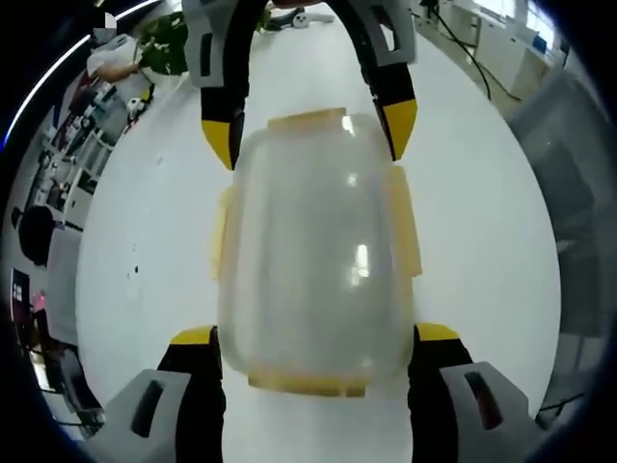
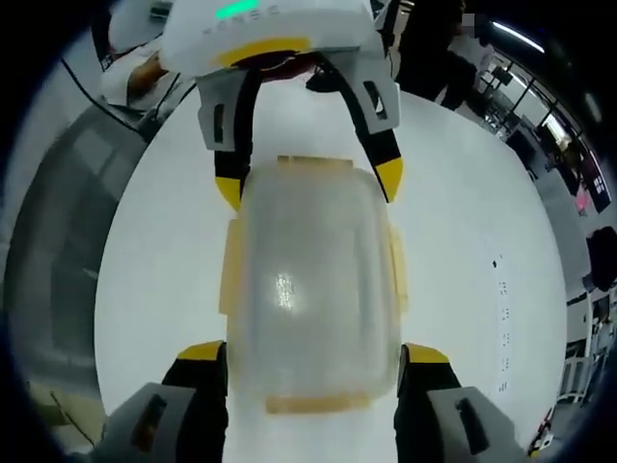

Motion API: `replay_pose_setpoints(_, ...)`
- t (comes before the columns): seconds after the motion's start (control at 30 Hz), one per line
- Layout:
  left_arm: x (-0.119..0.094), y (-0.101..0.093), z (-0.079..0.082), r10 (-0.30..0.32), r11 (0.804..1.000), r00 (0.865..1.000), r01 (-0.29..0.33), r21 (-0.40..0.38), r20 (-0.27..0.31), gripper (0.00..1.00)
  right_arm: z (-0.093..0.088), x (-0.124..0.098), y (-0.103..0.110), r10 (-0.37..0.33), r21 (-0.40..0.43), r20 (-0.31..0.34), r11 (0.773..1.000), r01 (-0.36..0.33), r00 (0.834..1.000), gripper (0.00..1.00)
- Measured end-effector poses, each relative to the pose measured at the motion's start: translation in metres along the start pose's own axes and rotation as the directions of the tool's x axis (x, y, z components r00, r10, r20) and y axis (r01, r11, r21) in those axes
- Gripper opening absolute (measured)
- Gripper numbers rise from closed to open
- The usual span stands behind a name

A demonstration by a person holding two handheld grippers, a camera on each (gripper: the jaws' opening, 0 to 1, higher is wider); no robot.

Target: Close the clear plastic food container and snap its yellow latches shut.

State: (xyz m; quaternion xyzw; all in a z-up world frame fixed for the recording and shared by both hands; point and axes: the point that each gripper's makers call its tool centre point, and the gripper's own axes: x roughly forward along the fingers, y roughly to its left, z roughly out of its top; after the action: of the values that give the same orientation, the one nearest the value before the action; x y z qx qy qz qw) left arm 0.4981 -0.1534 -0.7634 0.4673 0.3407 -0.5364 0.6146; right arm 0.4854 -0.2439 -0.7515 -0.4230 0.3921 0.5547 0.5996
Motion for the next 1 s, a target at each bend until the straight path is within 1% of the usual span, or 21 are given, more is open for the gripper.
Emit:
replay_pose_setpoints(0.67, -0.015, -0.008, -0.037, 0.001, 1.0, 1.0, -0.002, -0.009, -0.003, 0.76, 0.037, 0.013, 0.008, 0.006, -0.004, -0.006, 1.0, -0.006, 1.0, 0.7)
replay_pose_setpoints(1.0, -0.024, -0.009, -0.06, 0.004, 1.0, 1.0, -0.004, -0.019, 0.001, 0.76, 0.062, 0.021, 0.009, 0.008, -0.009, 0.0, 1.0, -0.008, 1.0, 0.7)
